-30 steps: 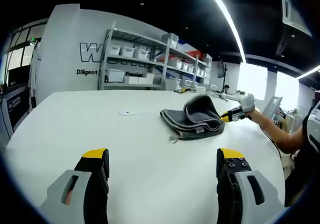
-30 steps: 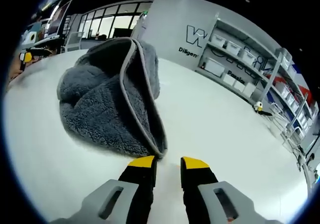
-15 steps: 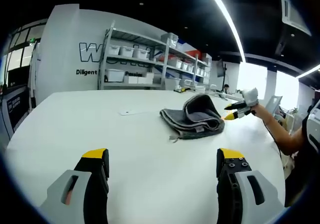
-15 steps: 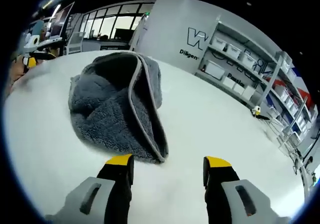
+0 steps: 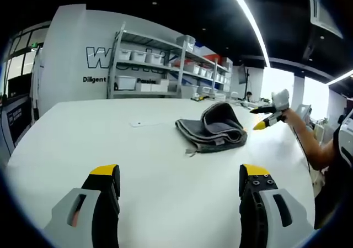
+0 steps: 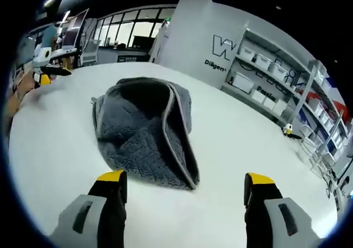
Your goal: Open the folded towel by lifting each exposed corner and separating the folded layers until the towel lies flat within the target outline without major curled edges
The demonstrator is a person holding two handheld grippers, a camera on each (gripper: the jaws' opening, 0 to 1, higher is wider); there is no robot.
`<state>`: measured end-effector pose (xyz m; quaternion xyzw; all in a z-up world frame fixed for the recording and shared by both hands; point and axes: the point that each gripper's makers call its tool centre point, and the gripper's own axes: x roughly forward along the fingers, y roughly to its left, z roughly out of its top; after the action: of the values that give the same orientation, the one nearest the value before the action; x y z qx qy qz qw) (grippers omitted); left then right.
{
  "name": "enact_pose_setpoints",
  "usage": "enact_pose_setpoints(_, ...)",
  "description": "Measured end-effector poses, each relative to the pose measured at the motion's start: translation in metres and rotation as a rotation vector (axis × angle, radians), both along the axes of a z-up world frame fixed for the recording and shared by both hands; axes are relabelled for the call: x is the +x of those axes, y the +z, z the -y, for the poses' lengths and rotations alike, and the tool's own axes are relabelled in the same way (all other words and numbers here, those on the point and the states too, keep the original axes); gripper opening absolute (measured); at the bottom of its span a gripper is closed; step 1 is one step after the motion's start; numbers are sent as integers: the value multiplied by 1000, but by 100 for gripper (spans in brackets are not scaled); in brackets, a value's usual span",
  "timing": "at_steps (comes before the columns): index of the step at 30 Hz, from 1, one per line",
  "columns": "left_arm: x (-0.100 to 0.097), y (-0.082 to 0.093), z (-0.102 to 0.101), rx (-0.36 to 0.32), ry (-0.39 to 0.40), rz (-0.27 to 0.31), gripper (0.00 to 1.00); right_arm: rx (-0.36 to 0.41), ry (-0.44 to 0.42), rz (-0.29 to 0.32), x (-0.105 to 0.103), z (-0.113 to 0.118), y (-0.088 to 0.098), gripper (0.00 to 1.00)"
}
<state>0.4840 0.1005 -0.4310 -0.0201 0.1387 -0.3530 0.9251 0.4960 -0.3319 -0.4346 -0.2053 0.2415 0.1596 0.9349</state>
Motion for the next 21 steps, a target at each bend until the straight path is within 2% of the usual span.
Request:
enact_pose_setpoints(3, -1, 0, 1, 2, -2, -1, 88, 5, 7, -2, 1, -3, 0, 99)
enact_pose_setpoints(8, -1, 1, 0, 1, -1, 1, 88, 3, 34, -26, 0, -14, 2, 99)
enact_pose_setpoints(11, -1, 2, 1, 0, -1, 2, 88, -8, 60, -19, 0, -22, 6, 99)
enact_pose_setpoints(16, -2, 4, 2, 0, -6, 8, 88, -60, 99, 4, 5, -36, 16, 99)
enact_pose_setpoints(21, -2, 3, 1, 1, -4, 6, 88, -114, 199, 51, 8, -68, 31, 94)
